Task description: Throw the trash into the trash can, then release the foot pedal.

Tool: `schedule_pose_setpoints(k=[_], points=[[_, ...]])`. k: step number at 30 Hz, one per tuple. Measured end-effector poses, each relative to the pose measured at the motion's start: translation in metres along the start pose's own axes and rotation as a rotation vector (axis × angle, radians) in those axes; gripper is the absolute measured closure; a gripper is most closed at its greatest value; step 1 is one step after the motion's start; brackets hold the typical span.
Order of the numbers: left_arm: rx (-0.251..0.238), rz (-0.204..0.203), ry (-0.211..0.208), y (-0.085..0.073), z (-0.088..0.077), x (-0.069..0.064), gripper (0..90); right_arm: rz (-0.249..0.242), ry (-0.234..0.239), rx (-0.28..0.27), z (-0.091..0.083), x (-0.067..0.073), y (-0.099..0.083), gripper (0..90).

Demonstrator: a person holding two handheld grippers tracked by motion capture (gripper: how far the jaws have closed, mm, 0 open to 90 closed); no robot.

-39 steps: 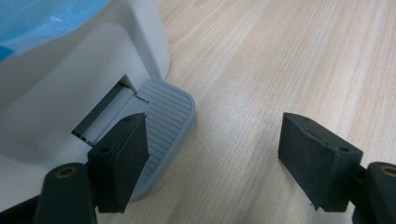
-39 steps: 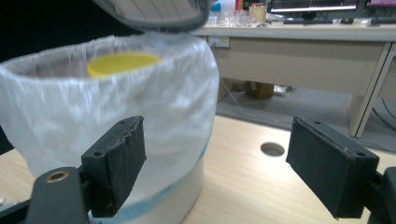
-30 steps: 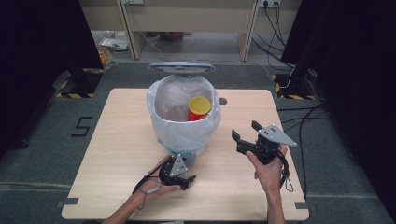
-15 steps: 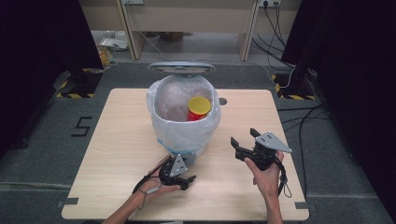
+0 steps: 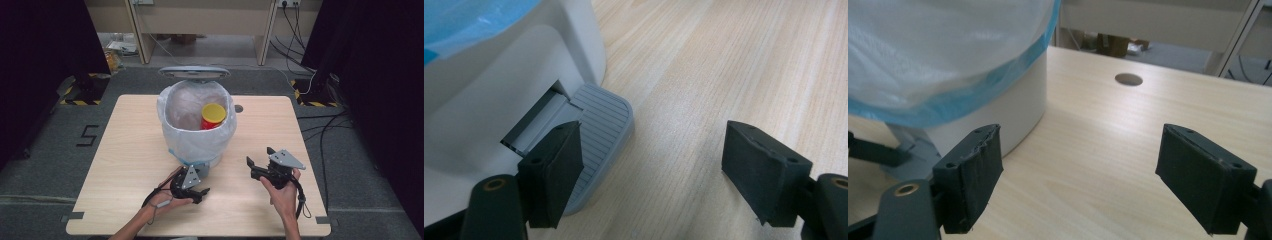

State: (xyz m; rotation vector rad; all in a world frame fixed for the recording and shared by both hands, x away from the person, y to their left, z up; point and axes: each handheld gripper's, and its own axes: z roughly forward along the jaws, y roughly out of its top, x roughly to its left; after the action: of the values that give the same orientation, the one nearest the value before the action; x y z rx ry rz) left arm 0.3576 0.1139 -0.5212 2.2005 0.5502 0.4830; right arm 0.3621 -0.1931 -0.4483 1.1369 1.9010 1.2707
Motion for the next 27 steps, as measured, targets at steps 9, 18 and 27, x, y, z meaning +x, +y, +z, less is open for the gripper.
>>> schedule_pose_setpoints(k=[9, 18, 27], points=[[-0.001, 0.001, 0.001, 0.0, 0.0, 0.0, 23.6, -0.014, -0.003, 0.096, 0.01, 0.003, -0.025, 18.8], [0.001, 0.001, 0.0, 0.0, 0.0, 0.0, 23.6, -0.023, 0.011, 0.162, 0.013, 0.005, -0.042, 19.0], [0.002, 0.0, -0.002, 0.0, 0.0, 0.0, 23.6, -0.048, 0.022, 0.237, 0.017, 0.009, -0.054, 19.3]])
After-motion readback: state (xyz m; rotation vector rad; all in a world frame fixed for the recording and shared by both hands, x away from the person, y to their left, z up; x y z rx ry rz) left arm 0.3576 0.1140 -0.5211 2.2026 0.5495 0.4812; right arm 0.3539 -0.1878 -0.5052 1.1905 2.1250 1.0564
